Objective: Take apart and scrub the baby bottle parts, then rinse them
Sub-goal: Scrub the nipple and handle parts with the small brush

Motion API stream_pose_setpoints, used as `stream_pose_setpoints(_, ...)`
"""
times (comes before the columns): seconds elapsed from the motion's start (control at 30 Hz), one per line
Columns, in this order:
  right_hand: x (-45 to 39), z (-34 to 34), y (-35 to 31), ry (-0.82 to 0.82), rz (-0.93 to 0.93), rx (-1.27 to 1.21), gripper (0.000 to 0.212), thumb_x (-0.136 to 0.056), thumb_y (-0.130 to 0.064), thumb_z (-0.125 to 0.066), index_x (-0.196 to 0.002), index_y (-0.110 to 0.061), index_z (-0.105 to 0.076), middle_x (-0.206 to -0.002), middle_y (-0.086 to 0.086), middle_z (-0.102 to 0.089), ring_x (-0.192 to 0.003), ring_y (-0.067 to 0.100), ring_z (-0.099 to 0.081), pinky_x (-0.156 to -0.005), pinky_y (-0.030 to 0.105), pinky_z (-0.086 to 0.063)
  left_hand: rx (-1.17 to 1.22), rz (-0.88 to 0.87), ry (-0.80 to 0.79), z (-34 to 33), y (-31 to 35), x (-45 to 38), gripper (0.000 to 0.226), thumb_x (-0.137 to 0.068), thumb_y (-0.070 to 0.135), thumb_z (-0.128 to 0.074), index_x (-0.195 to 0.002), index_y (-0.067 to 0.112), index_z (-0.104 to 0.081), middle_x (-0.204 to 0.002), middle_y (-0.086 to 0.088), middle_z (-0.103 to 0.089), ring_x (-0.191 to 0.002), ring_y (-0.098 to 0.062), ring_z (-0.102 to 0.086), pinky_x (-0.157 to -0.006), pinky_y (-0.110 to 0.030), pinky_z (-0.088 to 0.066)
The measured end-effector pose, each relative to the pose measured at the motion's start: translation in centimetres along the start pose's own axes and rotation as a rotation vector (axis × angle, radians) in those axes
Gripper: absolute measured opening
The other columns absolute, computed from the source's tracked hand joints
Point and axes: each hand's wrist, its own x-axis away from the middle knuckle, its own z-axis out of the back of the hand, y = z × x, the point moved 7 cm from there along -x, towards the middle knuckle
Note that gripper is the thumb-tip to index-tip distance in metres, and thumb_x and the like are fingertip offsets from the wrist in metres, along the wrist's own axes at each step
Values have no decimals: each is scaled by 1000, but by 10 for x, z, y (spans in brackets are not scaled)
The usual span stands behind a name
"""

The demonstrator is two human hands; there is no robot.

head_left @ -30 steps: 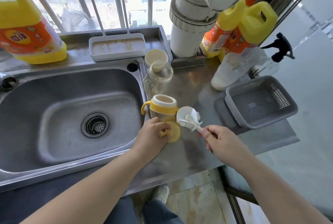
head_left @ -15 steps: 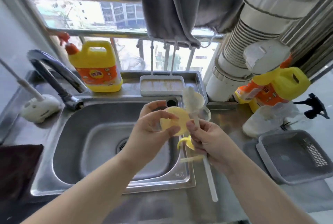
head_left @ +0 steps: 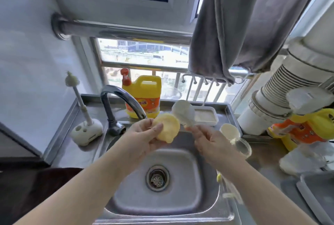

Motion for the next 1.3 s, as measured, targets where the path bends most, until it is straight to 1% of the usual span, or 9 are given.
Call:
stream_pose_setpoints(0.1, 4, -2, -20, 25, 104, 248, 24, -93, -43, -46, -92, -31, -67, -49, -13, -47, -49, 2, -43, -50, 16, -30, -105, -93, -7, 15, 12, 0, 21, -87, 8, -54, -106, 1, -58, -97, -15, -68, -88, -21, -68, -83, -34, -57)
stream_pose_setpoints(0.27, 12, 2, -41, 144, 148, 505, 36, -94, -53, -34, -76, -31, -57, -53, -13, -49, -55, 7, -45, -57, 33, -36, -296, -249, -17, 19, 28, 6, 16, -88, 9, -63, -104, 10, -62, -92, -4, -74, -93, -20, -69, -89, -33, -53)
stream_pose_setpoints(0.4, 14, -2, -60, 167, 210, 720, 42, -94, -52, -23, -108, -37, -59, -79, -8, -62, -82, 18, -57, -64, 32, -37, -268, -266, -52, 10, 33, 8, 25, -77, 14, -67, -101, 11, -62, -89, -4, -74, -92, -19, -69, -91, -34, -54)
stream_pose_setpoints(0.57, 18, 1, -68, 100, 263, 672, 37, -96, -50, -31, -113, -36, -60, -85, -8, -66, -85, 16, -59, -70, 34, -45, -164, -228, -52, 4, 33, 14, 31, -74, 5, -73, -102, 6, -61, -88, -6, -73, -91, -20, -69, -89, -34, -54)
stream_pose_setpoints(0.73, 21, 15, -70, 147, 296, 632, 45, -91, -54, -29, -116, -37, -63, -72, -12, -60, -72, 11, -55, -63, 31, -43, -62, -234, -23, -5, 39, 18, 22, -84, -11, -55, -97, 6, -59, -78, 1, -72, -81, -12, -69, -84, -29, -56)
stream_pose_setpoints(0.83, 23, 14, -70, 132, 294, 586, 41, -95, -52, -31, -118, -38, -62, -79, -10, -68, -77, 10, -61, -69, 34, -49, -15, -246, -35, -10, 42, 20, 24, -77, -6, -59, -98, 5, -59, -79, -1, -72, -81, -13, -69, -83, -29, -57)
stream_pose_setpoints(0.93, 21, 21, -66, 160, 271, 537, 31, -95, -42, -43, -117, -36, -64, -56, -23, -56, -64, -2, -57, -55, 16, -39, 74, -250, -32, -10, 46, 22, 34, -69, 4, -61, -102, 2, -58, -86, -7, -71, -82, -16, -69, -79, -29, -58)
stream_pose_setpoints(1.17, 24, 22, -61, 107, 249, 425, 24, -94, -40, -46, -105, -38, -67, -49, -20, -51, -50, 1, -48, -49, 18, -32, 189, -216, -51, -13, 45, 23, 38, -71, 1, -59, -109, 1, -56, -96, -13, -69, -86, -21, -69, -79, -32, -58)
stream_pose_setpoints(1.3, 22, 27, -62, 133, 258, 441, 25, -94, -39, -46, -100, -33, -69, -54, -21, -53, -56, 3, -50, -52, 22, -33, 32, -219, -75, -16, 42, 25, 36, -67, -7, -72, -99, 3, -59, -88, -9, -71, -85, -20, -68, -77, -29, -58)
